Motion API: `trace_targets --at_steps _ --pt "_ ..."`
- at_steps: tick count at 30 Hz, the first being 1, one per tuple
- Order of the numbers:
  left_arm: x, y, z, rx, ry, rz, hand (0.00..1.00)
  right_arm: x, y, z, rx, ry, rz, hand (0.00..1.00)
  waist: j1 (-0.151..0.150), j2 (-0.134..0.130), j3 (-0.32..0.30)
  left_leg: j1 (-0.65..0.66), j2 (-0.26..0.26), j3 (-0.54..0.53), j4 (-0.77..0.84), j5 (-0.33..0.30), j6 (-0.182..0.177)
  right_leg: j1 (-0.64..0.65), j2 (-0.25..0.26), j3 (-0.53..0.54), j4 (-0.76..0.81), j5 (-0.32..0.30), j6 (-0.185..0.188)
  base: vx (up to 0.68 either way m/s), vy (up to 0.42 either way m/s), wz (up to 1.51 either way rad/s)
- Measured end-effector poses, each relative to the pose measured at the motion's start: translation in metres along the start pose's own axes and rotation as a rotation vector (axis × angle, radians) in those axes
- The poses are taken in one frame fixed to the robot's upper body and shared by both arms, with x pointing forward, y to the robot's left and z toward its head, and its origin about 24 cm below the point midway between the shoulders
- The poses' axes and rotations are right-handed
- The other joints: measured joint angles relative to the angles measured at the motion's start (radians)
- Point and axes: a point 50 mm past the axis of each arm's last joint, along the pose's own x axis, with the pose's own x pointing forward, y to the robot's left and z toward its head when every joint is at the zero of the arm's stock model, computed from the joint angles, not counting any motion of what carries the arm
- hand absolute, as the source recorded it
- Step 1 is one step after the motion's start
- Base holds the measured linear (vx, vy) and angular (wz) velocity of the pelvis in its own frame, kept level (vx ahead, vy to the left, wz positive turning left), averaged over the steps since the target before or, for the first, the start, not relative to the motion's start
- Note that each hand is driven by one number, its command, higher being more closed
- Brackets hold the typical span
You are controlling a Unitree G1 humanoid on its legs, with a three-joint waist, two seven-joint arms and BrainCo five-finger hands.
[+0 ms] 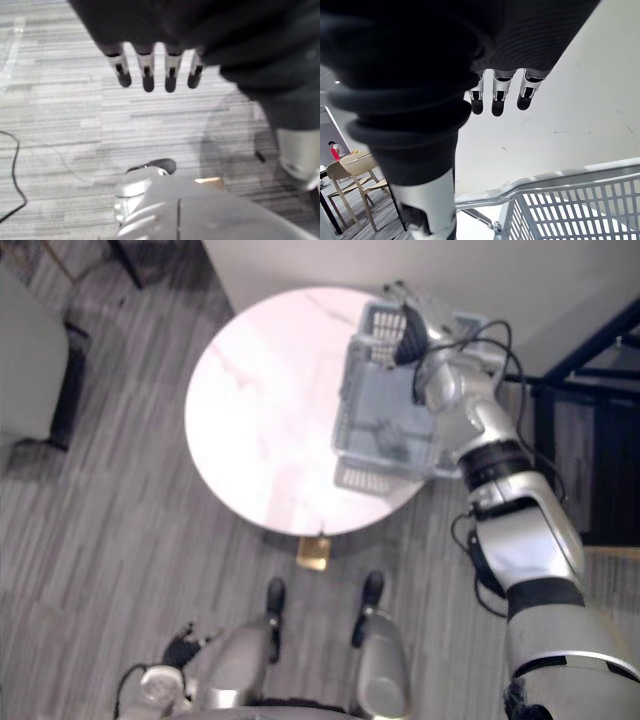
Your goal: Pick vegetable in the basket
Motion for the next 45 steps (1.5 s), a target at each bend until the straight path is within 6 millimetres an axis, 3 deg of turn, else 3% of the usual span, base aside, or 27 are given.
trace_targets --at_steps 4,5,10,12,17,21,25,26,28,29,31,33,34,35,37,38,39,40,41,42,43,45 --pt "0.005 -0.005 0.016 -0.013 -0.050 -0.018 0.00 0.009 -0.040 -0.014 -0.023 0.064 -0.107 0.00 0.014 0.016 0.023 -0.093 -0.003 -0.036 -0.001 0.029 -0.007 -0.069 -0.007 -0.036 -0.003 0.016 -0.012 -0.05 -0.015 0.28" --pt "0.007 -0.008 0.026 0.000 -0.077 -0.030 0.00 0.007 -0.053 -0.027 -0.024 0.114 -0.141 1.00 0.022 0.028 0.029 -0.120 -0.004 -0.052 -0.002 0.038 -0.009 -0.088 -0.008 -0.047 -0.003 0.020 -0.014 -0.03 -0.016 0.28" --pt "0.013 -0.019 0.050 -0.006 -0.137 -0.067 0.00 -0.002 -0.081 -0.064 -0.029 0.252 -0.215 1.00 0.038 0.070 0.049 -0.192 -0.010 -0.083 -0.036 0.085 -0.011 -0.156 -0.020 -0.075 -0.002 0.037 -0.021 -0.04 -0.012 0.22" --pt "0.015 -0.026 0.064 0.019 -0.170 -0.090 0.00 -0.004 -0.107 -0.071 -0.034 0.281 -0.283 1.00 0.044 0.098 0.061 -0.211 -0.016 -0.099 -0.040 0.099 -0.009 -0.172 -0.023 -0.083 -0.004 0.044 -0.020 -0.05 -0.012 0.15" --pt "0.015 -0.029 0.068 0.040 -0.196 -0.104 0.00 -0.008 -0.115 -0.079 -0.018 0.313 -0.310 1.00 0.045 0.101 0.061 -0.214 -0.022 -0.100 -0.072 0.126 -0.006 -0.189 -0.030 -0.083 0.001 0.048 -0.017 -0.02 -0.005 0.06" --pt "0.015 -0.030 0.068 0.049 -0.198 -0.109 0.00 -0.010 -0.109 -0.084 -0.014 0.328 -0.290 1.00 0.044 0.100 0.061 -0.182 -0.032 -0.073 -0.077 0.126 -0.005 -0.181 -0.036 -0.054 0.006 0.053 -0.012 0.02 0.006 -0.17" --pt "0.015 -0.030 0.068 0.056 -0.199 -0.116 0.00 -0.026 -0.081 -0.106 0.062 0.392 -0.239 1.00 0.014 0.097 0.062 -0.085 -0.035 -0.034 -0.088 0.115 0.003 -0.107 -0.034 -0.010 0.002 0.055 -0.009 0.04 0.014 -0.28" --pt "0.015 -0.029 0.067 0.057 -0.198 -0.116 0.00 -0.036 -0.062 -0.115 0.128 0.421 -0.218 1.00 -0.004 0.085 0.062 -0.042 -0.033 -0.009 -0.087 0.103 0.011 -0.074 -0.026 0.015 -0.012 0.058 -0.003 0.02 0.022 -0.50" --pt "0.015 -0.028 0.066 0.057 -0.194 -0.115 0.00 -0.046 -0.042 -0.120 0.193 0.435 -0.201 1.00 -0.023 0.076 0.064 0.001 -0.031 0.026 -0.087 0.090 0.015 -0.038 -0.016 0.046 -0.034 0.065 0.007 0.01 0.025 -0.64" --pt "0.013 -0.027 0.066 0.054 -0.201 -0.112 0.00 -0.059 -0.019 -0.123 0.250 0.443 -0.170 1.00 -0.043 0.062 0.062 0.045 -0.026 0.065 -0.085 0.075 0.016 -0.007 -0.003 0.079 -0.055 0.073 0.010 0.01 0.023 -0.77" --pt "0.013 -0.027 0.066 0.059 -0.205 -0.114 0.00 -0.076 0.007 -0.126 0.296 0.456 -0.128 1.00 -0.068 0.043 0.060 0.088 -0.019 0.103 -0.084 0.058 0.020 0.024 0.013 0.113 -0.075 0.075 0.014 0.03 0.012 -0.81" --pt "0.012 -0.026 0.067 0.098 -0.214 -0.118 0.00 -0.112 0.046 -0.128 0.392 0.488 -0.088 1.00 -0.093 0.001 0.053 0.149 -0.003 0.191 -0.067 0.018 0.014 0.051 0.044 0.186 -0.089 0.077 0.023 0.04 0.008 -1.04" --pt "0.012 -0.025 0.067 0.099 -0.211 -0.118 0.00 -0.122 0.056 -0.129 0.424 0.502 -0.082 1.00 -0.096 -0.012 0.046 0.156 0.001 0.213 -0.059 0.007 0.013 0.050 0.052 0.202 -0.092 0.077 0.024 0.06 0.015 -1.17" --pt "0.013 -0.023 0.067 0.093 -0.209 -0.114 0.00 -0.143 0.072 -0.130 0.478 0.538 -0.072 1.00 -0.105 -0.036 0.033 0.177 0.013 0.269 -0.046 -0.015 0.011 0.050 0.050 0.167 -0.110 0.061 0.002 0.08 0.030 -1.33" --pt "0.014 -0.017 0.067 0.073 -0.203 -0.097 0.00 -0.176 0.094 -0.130 0.560 0.602 -0.064 1.00 -0.118 -0.061 0.019 0.213 0.042 0.367 -0.033 -0.042 0.013 0.048 -0.005 -0.048 -0.077 0.020 -0.063 0.12 0.048 -1.47" --pt "0.015 -0.012 0.065 0.069 -0.194 -0.086 0.00 -0.197 0.110 -0.129 0.617 0.656 -0.052 1.00 -0.120 -0.080 0.007 0.248 0.061 0.446 -0.027 -0.060 0.008 0.047 -0.052 -0.222 -0.026 -0.013 -0.113 0.14 0.058 -1.35" --pt "0.015 -0.007 0.063 0.061 -0.184 -0.073 0.00 -0.206 0.120 -0.126 0.647 0.681 -0.038 1.00 -0.121 -0.091 -0.002 0.265 0.073 0.490 -0.019 -0.073 -0.001 0.049 -0.076 -0.304 0.007 -0.026 -0.133 0.27 0.063 -1.95" --pt "0.015 0.000 0.055 0.053 -0.155 -0.052 0.00 -0.223 0.140 -0.118 0.717 0.730 -0.003 1.00 -0.118 -0.110 -0.027 0.297 0.092 0.574 0.008 -0.102 -0.020 0.051 -0.122 -0.456 0.078 -0.046 -0.175 0.31 0.009 -1.81" --pt "0.015 0.005 0.049 0.041 -0.134 -0.034 0.00 -0.233 0.151 -0.112 0.754 0.755 0.018 1.00 -0.116 -0.121 -0.041 0.322 0.101 0.631 0.024 -0.114 -0.030 0.055 -0.149 -0.534 0.125 -0.048 -0.178 0.26 -0.011 -2.33" --pt "0.015 0.011 0.043 0.027 -0.108 -0.013 0.00 -0.243 0.164 -0.104 0.793 0.777 0.045 1.00 -0.113 -0.124 -0.053 0.362 0.118 0.716 0.051 -0.132 -0.052 0.048 -0.157 -0.624 0.185 -0.070 -0.207 0.33 -0.126 -2.91" --pt "0.013 0.010 0.032 -0.004 -0.065 -0.007 0.00 -0.260 0.179 -0.096 0.821 0.799 0.111 1.00 -0.116 -0.112 -0.072 0.426 0.126 0.846 0.102 -0.146 -0.069 0.041 -0.144 -0.665 0.240 -0.104 -0.230 0.28 -0.127 -2.76" --pt "0.012 0.005 0.026 0.012 -0.040 -0.016 0.00 -0.281 0.186 -0.096 0.840 0.849 0.147 1.00 -0.126 -0.088 -0.101 0.466 0.130 0.911 0.152 -0.146 -0.068 0.033 -0.111 -0.582 0.243 -0.146 -0.183 0.28 -0.108 -1.78"
